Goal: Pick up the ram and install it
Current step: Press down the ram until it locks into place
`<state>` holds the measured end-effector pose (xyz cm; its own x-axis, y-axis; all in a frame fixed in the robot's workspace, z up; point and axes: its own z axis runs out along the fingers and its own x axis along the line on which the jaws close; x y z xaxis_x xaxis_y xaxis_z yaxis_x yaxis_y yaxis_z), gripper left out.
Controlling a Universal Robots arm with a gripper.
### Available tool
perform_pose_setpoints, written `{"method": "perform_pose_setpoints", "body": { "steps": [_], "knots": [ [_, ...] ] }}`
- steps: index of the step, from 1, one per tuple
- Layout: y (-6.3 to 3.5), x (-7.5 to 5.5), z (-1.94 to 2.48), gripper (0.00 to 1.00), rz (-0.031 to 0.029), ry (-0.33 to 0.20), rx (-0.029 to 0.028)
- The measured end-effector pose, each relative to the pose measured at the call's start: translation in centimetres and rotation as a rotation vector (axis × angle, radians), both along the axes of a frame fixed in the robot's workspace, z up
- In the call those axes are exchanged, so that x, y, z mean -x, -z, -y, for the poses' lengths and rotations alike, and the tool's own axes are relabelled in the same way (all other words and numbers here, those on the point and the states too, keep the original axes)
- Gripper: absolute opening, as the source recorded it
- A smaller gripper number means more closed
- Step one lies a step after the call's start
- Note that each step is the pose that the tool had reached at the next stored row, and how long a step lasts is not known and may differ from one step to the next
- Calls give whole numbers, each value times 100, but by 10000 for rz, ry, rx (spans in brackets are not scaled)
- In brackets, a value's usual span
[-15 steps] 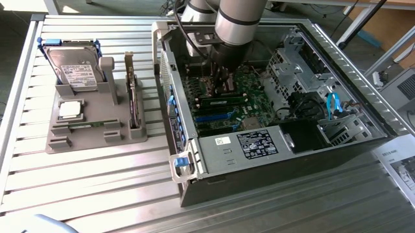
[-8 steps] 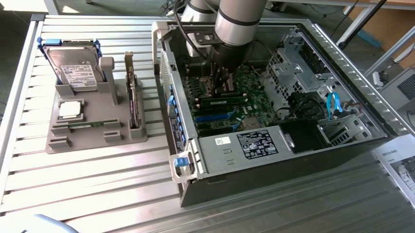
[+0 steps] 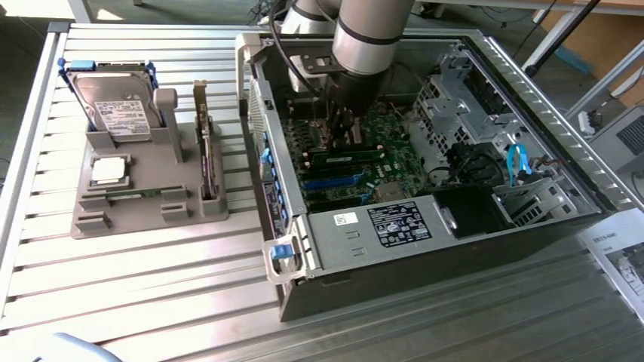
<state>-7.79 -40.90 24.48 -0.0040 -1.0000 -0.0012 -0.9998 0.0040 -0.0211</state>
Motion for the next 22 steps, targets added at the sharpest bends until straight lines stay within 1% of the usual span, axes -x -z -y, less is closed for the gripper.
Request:
{"method": "perform_pose_setpoints", "body": {
  "steps": [4, 22],
  "knots": [
    [26, 0, 1, 10, 0, 0, 1],
    [57, 0, 8, 10, 0, 0, 0]
  ]
}}
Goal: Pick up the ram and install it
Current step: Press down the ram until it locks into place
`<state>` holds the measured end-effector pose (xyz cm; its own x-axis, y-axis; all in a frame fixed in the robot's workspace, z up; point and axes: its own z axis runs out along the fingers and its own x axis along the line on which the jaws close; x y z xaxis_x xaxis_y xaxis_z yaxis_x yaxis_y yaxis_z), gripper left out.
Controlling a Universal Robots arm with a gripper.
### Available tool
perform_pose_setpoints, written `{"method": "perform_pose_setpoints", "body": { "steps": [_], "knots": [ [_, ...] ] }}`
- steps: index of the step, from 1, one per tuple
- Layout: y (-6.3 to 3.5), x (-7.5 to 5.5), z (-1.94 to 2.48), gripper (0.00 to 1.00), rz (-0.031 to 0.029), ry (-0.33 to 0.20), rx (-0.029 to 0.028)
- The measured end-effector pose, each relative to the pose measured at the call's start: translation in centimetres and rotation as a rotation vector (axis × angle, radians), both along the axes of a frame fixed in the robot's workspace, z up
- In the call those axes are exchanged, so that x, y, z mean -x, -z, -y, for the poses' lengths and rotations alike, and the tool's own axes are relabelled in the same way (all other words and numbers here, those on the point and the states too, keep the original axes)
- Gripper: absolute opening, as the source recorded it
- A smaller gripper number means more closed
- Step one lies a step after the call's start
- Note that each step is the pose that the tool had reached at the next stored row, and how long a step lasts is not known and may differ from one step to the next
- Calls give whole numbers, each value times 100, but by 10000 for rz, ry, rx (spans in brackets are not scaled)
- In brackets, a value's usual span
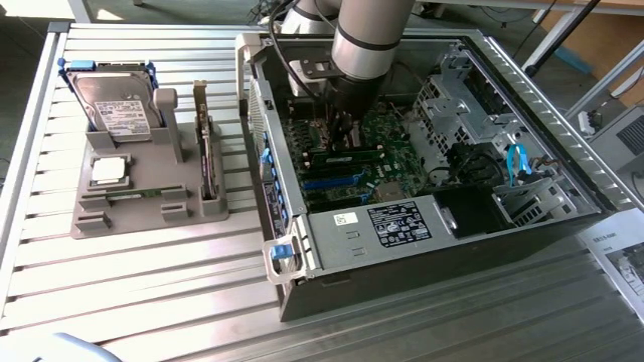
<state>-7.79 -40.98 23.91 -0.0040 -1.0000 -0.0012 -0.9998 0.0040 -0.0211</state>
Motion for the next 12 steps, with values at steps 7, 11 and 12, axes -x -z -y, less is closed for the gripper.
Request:
{"method": "perform_pose_setpoints", "body": {
  "steps": [7, 11, 12],
  "knots": [
    [15, 0, 1, 10, -1, 0, 1],
    [19, 0, 2, 10, -1, 0, 1],
    [20, 0, 2, 10, -1, 0, 0]
  ]
}}
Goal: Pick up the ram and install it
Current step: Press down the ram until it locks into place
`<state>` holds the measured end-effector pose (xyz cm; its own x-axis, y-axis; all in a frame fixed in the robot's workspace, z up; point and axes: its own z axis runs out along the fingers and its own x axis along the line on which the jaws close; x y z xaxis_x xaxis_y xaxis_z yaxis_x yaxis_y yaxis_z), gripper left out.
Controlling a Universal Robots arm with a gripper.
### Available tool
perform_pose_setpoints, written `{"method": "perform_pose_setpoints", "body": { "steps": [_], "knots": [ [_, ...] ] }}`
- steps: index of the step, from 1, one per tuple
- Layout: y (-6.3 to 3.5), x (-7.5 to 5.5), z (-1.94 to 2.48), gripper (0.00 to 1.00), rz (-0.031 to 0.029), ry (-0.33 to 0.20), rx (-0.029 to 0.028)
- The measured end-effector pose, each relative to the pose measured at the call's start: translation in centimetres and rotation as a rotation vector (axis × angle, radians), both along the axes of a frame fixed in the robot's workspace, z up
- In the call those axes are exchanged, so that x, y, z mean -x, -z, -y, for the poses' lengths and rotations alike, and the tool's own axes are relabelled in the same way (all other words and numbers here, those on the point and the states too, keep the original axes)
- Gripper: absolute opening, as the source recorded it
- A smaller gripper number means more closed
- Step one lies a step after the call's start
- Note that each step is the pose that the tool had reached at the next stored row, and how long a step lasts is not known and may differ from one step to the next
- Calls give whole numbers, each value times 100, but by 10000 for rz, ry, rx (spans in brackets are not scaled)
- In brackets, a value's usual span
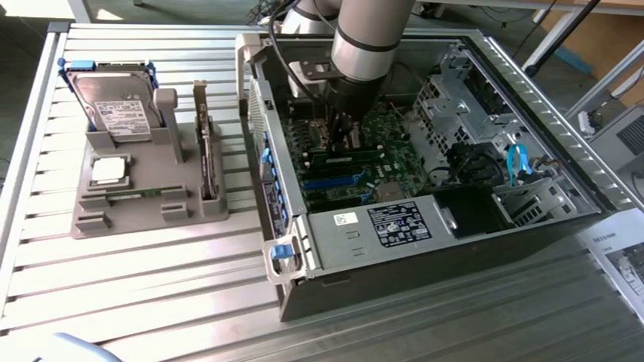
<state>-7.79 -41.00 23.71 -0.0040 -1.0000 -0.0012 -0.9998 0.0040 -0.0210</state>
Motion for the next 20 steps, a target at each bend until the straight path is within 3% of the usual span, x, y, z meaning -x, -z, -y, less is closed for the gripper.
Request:
{"method": "perform_pose_setpoints", "body": {
  "steps": [20],
  "knots": [
    [29, 0, 3, 10, 0, 0, 0]
  ]
}}
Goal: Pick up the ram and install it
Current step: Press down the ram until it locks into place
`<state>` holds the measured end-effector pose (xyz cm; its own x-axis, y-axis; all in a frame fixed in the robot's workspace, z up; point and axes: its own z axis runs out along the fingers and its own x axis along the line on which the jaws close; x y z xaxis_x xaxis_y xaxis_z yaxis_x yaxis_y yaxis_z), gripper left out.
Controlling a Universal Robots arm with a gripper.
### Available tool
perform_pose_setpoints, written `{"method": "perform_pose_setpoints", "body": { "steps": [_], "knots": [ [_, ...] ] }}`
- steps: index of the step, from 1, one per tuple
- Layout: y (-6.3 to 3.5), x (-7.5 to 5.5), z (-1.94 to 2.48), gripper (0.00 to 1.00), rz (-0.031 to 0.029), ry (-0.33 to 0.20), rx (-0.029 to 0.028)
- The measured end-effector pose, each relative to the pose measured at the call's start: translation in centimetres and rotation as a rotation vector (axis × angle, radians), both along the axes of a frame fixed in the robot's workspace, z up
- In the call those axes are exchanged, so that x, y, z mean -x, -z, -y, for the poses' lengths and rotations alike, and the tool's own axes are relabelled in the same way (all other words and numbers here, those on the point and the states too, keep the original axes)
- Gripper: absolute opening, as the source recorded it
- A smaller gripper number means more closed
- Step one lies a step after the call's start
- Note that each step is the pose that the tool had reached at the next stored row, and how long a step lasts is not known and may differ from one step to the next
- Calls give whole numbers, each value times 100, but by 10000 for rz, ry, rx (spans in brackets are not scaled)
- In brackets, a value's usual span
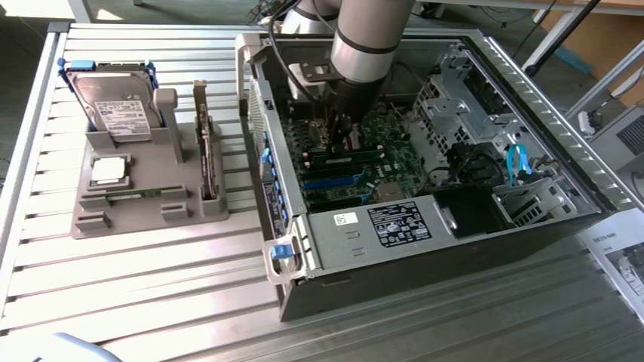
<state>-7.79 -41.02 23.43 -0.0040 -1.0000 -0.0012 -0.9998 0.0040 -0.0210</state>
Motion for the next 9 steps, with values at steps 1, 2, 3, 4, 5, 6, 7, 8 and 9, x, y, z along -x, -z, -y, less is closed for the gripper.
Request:
{"method": "perform_pose_setpoints", "body": {
  "steps": [1, 2, 3, 4, 5, 6, 7, 8, 9],
  "knots": [
    [2, 0, 0, 10, 0, 0, 0],
    [3, 0, 0, 10, 0, 0, 0],
    [3, 0, 0, 10, 0, 1, 0],
    [4, 0, 0, 10, 0, 0, 0],
    [4, 0, 0, 10, 0, 0, 0],
    [4, 0, 0, 10, 0, 0, 0],
    [5, 0, 0, 10, 0, 0, 0],
    [7, 0, 0, 10, 2, 0, -3],
    [9, 0, 1, 10, 1, 0, -5]
  ]
}}
